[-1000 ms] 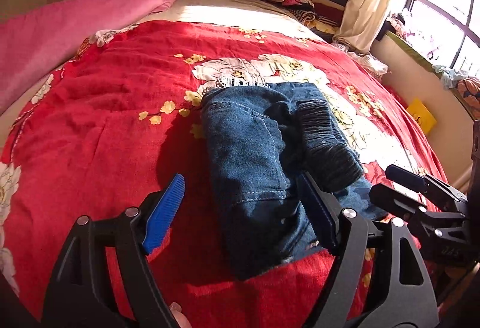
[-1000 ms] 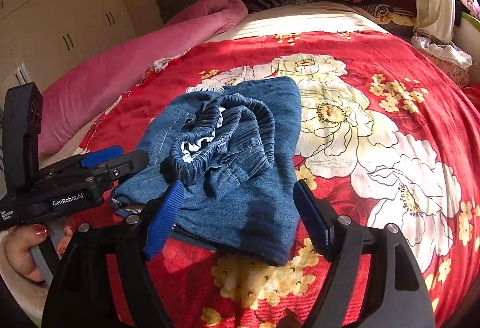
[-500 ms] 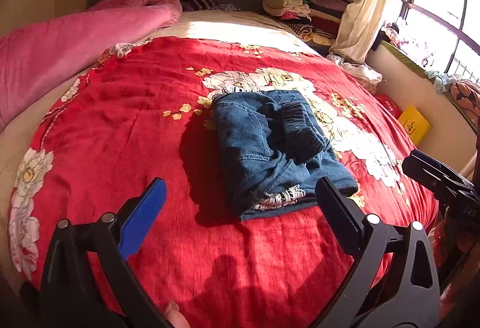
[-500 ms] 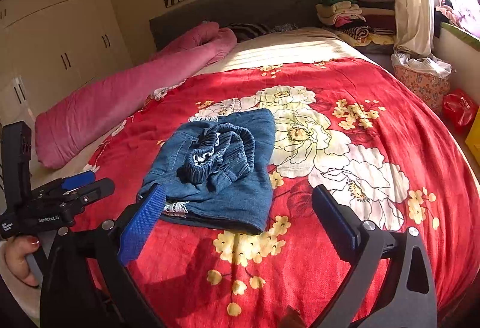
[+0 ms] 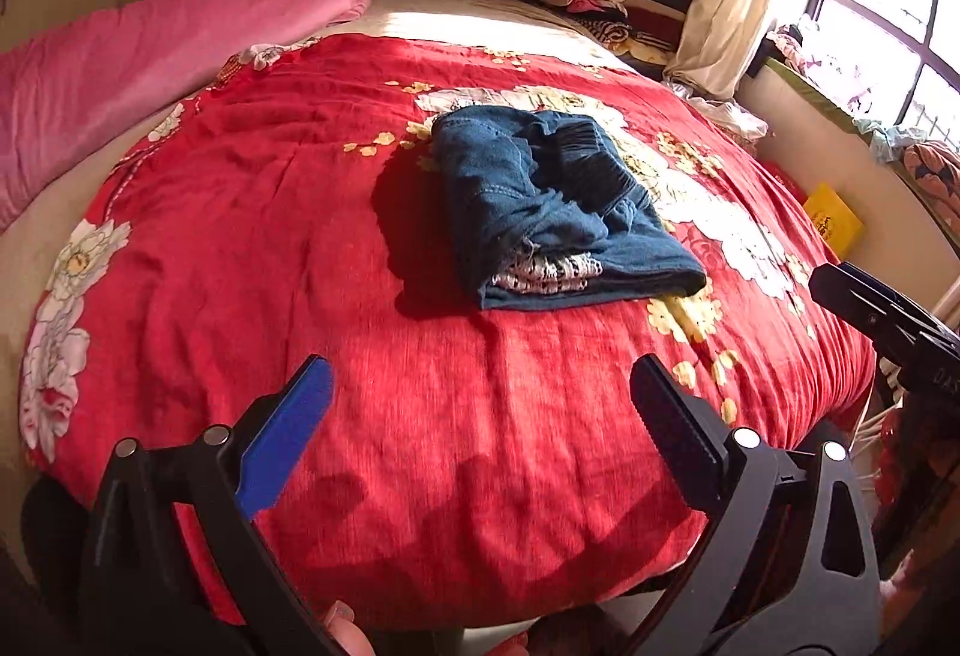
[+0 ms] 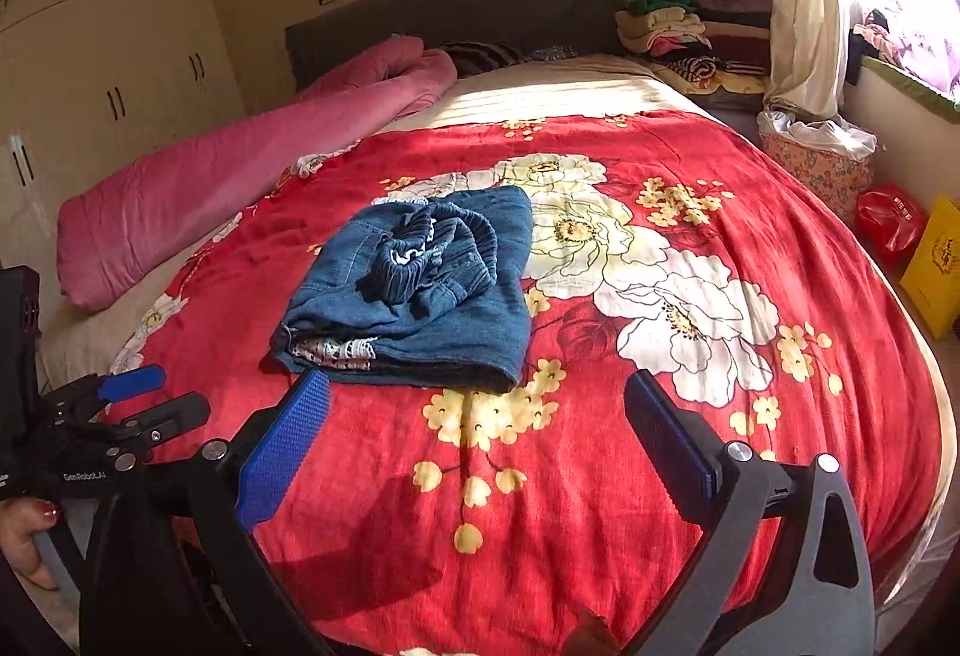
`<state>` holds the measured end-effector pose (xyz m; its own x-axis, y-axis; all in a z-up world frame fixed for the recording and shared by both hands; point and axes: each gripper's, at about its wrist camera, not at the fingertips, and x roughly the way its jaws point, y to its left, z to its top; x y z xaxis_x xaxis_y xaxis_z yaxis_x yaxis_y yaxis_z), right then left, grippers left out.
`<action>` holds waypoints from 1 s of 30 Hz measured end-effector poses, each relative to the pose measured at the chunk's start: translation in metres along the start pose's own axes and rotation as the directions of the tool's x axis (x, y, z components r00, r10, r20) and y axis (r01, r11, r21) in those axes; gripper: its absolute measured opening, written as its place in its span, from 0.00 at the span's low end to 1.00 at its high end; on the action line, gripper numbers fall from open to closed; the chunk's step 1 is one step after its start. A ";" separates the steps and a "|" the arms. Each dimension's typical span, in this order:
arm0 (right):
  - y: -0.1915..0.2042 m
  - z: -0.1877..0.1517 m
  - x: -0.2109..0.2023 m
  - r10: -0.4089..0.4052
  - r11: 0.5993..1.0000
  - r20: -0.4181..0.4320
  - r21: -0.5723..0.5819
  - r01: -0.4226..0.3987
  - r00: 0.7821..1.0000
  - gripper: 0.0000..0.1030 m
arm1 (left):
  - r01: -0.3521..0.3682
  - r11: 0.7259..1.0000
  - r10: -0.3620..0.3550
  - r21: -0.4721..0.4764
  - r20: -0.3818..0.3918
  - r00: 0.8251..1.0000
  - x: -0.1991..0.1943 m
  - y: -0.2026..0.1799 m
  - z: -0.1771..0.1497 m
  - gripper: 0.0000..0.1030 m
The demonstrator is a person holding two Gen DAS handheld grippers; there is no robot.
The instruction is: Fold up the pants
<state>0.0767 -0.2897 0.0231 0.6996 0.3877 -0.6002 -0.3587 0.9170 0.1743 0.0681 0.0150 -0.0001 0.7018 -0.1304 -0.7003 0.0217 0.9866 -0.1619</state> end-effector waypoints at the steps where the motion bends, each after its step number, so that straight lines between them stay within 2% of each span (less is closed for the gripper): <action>1: 0.000 -0.003 -0.001 -0.004 1.000 -0.002 0.004 0.004 1.000 0.95 | -0.004 1.000 0.004 0.003 -0.006 1.000 0.000 0.000 -0.003 0.90; 9: 0.001 -0.019 -0.002 -0.030 1.000 -0.029 0.002 0.030 0.999 0.95 | 0.000 1.000 0.001 0.025 -0.034 0.999 0.001 -0.009 -0.022 0.91; 18: -0.004 -0.031 0.002 -0.039 0.999 -0.050 0.025 0.040 0.998 0.95 | -0.008 1.000 0.008 0.021 -0.023 1.000 0.000 -0.009 -0.023 0.91; 30: 0.000 -0.030 0.003 -0.041 0.999 -0.047 0.016 0.042 0.998 0.95 | -0.010 1.000 0.010 0.014 -0.021 1.000 0.001 -0.007 -0.023 0.91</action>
<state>0.0604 -0.2918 -0.0019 0.6837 0.3451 -0.6430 -0.3196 0.9337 0.1612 0.0526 0.0053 -0.0152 0.6865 -0.1225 -0.7167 0.0245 0.9890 -0.1455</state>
